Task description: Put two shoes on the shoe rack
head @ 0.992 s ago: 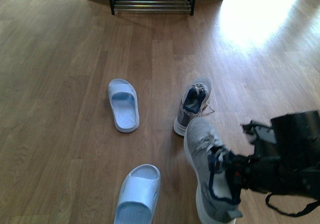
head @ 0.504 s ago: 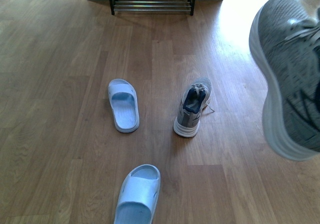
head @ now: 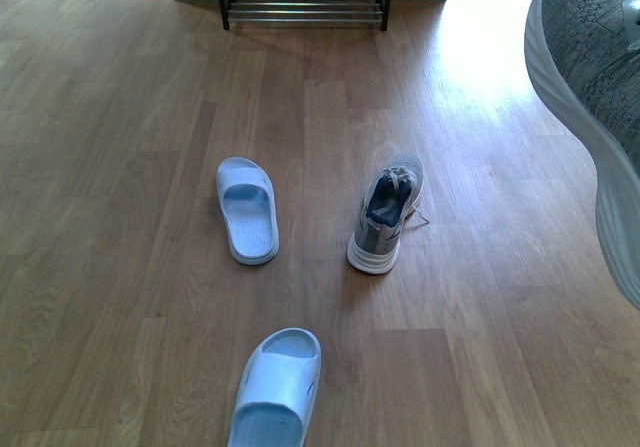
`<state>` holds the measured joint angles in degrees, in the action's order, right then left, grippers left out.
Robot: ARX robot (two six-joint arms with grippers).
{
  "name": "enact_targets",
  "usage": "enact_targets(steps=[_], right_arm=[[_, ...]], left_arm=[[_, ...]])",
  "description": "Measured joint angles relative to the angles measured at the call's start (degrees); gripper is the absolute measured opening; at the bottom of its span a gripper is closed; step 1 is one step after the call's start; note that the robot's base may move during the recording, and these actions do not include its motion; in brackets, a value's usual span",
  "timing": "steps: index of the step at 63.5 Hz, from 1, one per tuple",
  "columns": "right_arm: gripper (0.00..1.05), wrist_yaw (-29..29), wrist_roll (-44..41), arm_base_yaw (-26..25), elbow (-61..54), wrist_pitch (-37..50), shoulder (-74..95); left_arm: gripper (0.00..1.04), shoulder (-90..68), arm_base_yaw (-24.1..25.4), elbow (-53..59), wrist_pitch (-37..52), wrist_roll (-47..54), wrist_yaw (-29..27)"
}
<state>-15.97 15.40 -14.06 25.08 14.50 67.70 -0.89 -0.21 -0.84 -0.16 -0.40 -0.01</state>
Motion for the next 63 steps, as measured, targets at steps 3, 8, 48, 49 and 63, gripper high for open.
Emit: enact_targets(steps=[3,8,48,49,63], right_arm=[[0.01,0.02,-0.02,0.00,-0.09,0.00,0.00],[0.01,-0.02,-0.07,0.07,-0.13,0.00,0.00],[0.01,-0.17,-0.22,-0.04,-0.24,-0.02,-0.04],[0.01,-0.17,-0.22,-0.04,-0.24,-0.02,-0.04],[0.01,0.00,-0.20,-0.04,-0.22,-0.02,-0.04]], left_arm=[[0.95,0.00,0.00,0.00,0.00,0.00,0.00],[0.95,0.00,0.00,0.00,0.00,0.00,-0.17],[0.95,0.00,0.00,0.00,0.02,0.00,-0.02],[0.95,0.00,0.00,0.00,0.02,0.00,-0.02],[0.95,0.00,0.00,0.00,0.02,0.00,-0.02]])
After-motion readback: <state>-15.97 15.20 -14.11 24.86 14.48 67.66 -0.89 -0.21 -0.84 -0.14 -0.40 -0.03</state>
